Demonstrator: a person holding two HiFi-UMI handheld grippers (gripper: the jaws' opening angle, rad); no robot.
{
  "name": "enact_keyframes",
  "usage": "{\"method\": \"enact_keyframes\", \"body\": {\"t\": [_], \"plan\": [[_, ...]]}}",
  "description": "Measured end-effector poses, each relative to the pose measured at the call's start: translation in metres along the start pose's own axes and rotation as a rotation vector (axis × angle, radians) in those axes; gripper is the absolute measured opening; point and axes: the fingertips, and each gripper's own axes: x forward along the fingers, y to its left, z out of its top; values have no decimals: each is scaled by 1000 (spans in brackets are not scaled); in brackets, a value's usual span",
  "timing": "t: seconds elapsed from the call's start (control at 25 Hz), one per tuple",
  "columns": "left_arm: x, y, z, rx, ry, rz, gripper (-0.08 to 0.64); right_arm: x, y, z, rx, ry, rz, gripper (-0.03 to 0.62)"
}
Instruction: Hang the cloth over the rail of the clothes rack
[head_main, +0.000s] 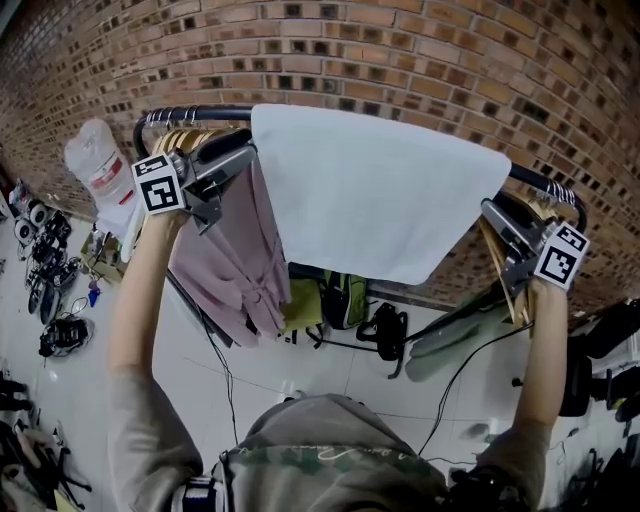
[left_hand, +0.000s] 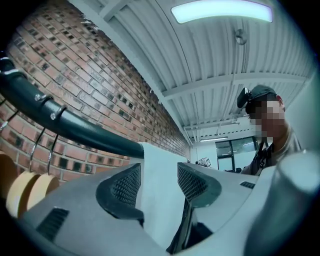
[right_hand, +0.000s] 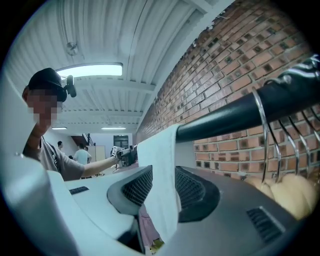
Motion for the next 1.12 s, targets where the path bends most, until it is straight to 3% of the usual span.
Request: {"method": "enact_keyframes", "body": {"t": [0.24, 0.44, 0.64, 0.76, 0.8, 0.84, 0.88, 1.0, 1.12], "plan": [[-9, -7, -4, -17, -30, -6, 221, -10, 1, 7, -3, -51, -17, 120], [-17, -17, -12, -27, -15, -30, 219, -23, 7, 10, -7, -95, -51, 120], [-25, -17, -22, -46, 8, -9, 219, -33, 16, 25, -33, -215, -75, 120], [-30, -25, -31, -18, 25, -17, 214, -31, 27, 20, -42, -215, -70, 119], [-32, -27, -32, -10, 25, -14, 147, -29, 31, 17, -48, -206, -72, 119], [-34, -29, -32, -5, 22, -13, 32, -26, 34, 15, -59, -197, -80, 118], [-34, -31, -31, -4, 15, -19, 6, -24, 37, 14, -74, -192, -90, 118], [-35, -39, -29, -17, -11, -58, 6, -14, 49, 15, -97, -189, -100, 118], [-41, -38, -41, -25, 33, -11, 6, -4, 62, 8, -89, -187, -103, 117]]}}
